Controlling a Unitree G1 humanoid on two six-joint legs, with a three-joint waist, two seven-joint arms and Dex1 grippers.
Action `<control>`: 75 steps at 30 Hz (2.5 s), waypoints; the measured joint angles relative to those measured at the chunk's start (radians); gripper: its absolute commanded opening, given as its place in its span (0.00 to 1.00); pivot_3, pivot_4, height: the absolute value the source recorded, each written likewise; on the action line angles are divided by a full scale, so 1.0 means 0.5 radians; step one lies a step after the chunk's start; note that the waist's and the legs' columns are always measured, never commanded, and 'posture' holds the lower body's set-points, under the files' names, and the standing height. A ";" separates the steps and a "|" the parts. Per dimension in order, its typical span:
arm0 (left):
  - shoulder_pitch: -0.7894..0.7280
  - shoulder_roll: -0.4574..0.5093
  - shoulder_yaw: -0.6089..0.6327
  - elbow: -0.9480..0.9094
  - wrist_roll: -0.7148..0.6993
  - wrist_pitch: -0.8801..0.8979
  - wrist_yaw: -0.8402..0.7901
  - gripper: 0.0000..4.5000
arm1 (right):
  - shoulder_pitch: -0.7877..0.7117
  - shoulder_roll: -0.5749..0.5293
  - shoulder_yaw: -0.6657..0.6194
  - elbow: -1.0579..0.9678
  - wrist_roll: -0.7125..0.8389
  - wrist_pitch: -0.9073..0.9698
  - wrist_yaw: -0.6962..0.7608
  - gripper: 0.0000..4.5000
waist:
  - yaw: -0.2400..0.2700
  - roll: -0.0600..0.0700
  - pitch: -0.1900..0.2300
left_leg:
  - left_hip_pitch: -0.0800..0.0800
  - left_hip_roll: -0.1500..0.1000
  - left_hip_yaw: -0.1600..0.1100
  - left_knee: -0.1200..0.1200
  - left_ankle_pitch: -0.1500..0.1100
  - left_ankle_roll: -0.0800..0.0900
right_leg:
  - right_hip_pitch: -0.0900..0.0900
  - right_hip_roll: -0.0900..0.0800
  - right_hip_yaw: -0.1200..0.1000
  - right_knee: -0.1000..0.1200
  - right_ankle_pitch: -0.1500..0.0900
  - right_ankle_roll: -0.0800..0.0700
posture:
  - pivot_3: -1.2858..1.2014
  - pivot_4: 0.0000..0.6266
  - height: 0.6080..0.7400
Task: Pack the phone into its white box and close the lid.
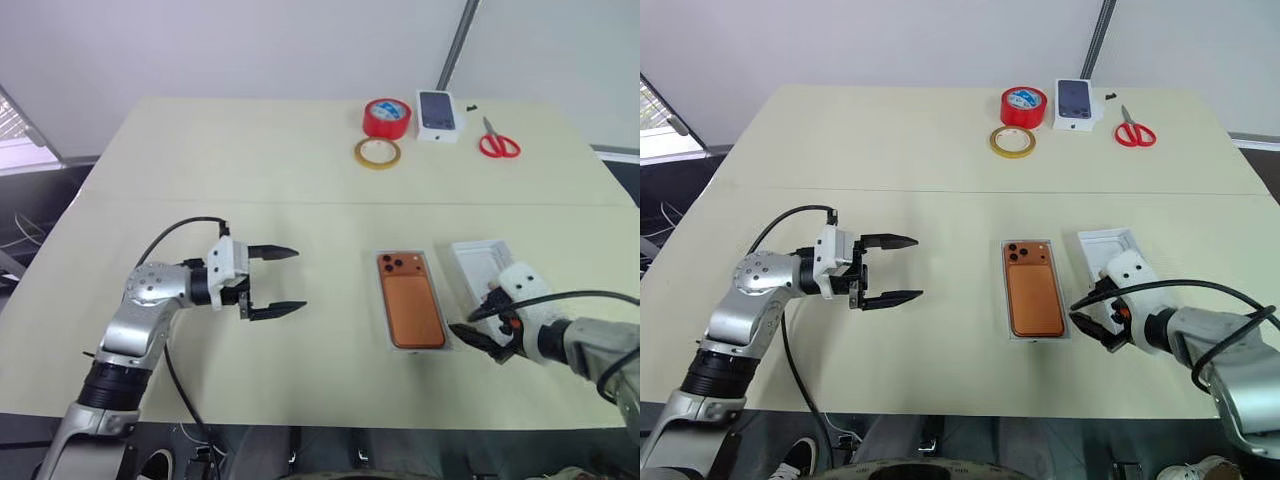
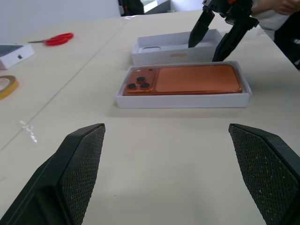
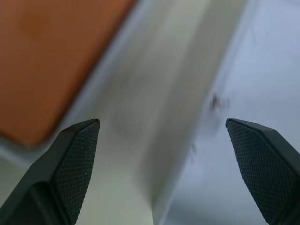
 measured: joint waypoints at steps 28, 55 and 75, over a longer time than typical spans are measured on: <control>0.063 -0.083 -0.076 -0.118 -0.014 -0.018 0.190 1.00 | -0.700 0.140 0.338 0.432 0.015 0.358 -0.337 0.00 | -0.013 -0.001 -0.001 | -0.003 0.000 0.001 0.002 0.000 0.000 | -0.004 0.000 0.000 0.004 0.000 0.000 | 0.52 0.24 1.00; -0.226 -0.234 0.097 0.093 -0.173 0.396 0.563 1.00 | -1.311 1.204 -0.469 0.473 0.651 0.533 -0.378 0.00 | -0.043 0.000 0.000 | -0.020 0.000 0.001 0.006 0.002 -0.001 | -0.025 0.003 -0.001 0.016 0.001 0.001 | 0.52 0.24 1.00; -0.065 -0.253 0.093 -0.235 -0.319 0.644 0.620 0.04 | -0.363 0.811 0.119 0.442 3.150 -0.396 -1.597 0.00 | -0.057 0.002 0.002 | -0.018 0.003 0.001 0.008 0.002 0.000 | -0.020 0.006 -0.001 0.013 0.001 0.001 | 0.52 0.24 1.00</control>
